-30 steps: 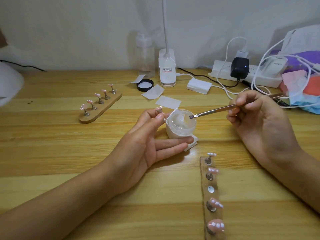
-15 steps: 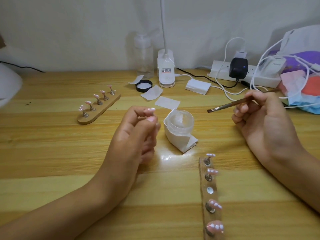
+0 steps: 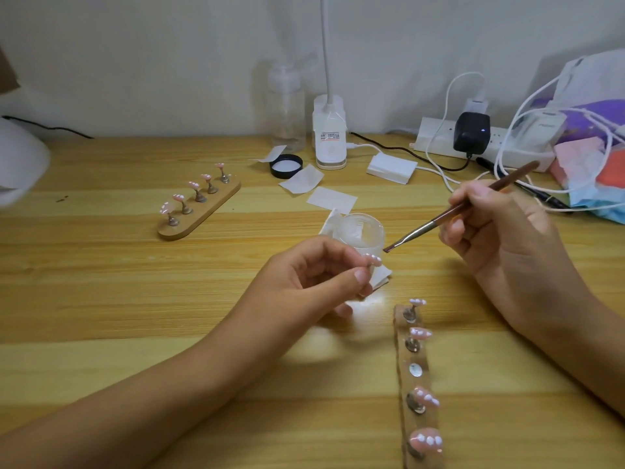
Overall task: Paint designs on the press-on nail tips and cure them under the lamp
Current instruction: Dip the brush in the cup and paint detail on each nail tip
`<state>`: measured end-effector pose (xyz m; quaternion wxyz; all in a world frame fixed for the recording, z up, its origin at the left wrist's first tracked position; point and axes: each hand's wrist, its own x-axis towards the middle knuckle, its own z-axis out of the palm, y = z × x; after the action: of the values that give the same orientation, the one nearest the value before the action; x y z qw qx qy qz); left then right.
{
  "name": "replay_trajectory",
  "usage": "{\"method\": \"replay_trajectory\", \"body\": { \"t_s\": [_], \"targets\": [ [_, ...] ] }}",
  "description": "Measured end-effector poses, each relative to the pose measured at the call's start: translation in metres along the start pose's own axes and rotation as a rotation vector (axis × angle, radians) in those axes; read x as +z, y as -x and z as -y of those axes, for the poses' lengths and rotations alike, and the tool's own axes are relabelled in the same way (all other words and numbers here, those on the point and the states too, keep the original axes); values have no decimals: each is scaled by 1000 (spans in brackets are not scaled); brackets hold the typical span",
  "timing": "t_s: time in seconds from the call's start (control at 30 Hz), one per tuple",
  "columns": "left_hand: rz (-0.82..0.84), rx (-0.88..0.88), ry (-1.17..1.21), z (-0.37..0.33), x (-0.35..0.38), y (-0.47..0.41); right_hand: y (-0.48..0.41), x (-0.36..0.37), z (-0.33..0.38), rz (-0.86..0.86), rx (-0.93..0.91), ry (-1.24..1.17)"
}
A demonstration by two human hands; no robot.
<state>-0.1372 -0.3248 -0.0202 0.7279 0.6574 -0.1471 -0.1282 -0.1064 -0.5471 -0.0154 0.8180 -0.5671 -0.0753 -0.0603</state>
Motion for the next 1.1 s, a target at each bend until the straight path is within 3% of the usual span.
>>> {"method": "replay_trajectory", "body": {
  "t_s": [0.5, 1.1],
  "targets": [
    [27, -22, 29, 0, 3, 0, 1, -1, -2, 90, -39, 12],
    [-6, 1, -22, -2, 2, 0, 4, -1, -4, 34, -115, 161]
  ]
}}
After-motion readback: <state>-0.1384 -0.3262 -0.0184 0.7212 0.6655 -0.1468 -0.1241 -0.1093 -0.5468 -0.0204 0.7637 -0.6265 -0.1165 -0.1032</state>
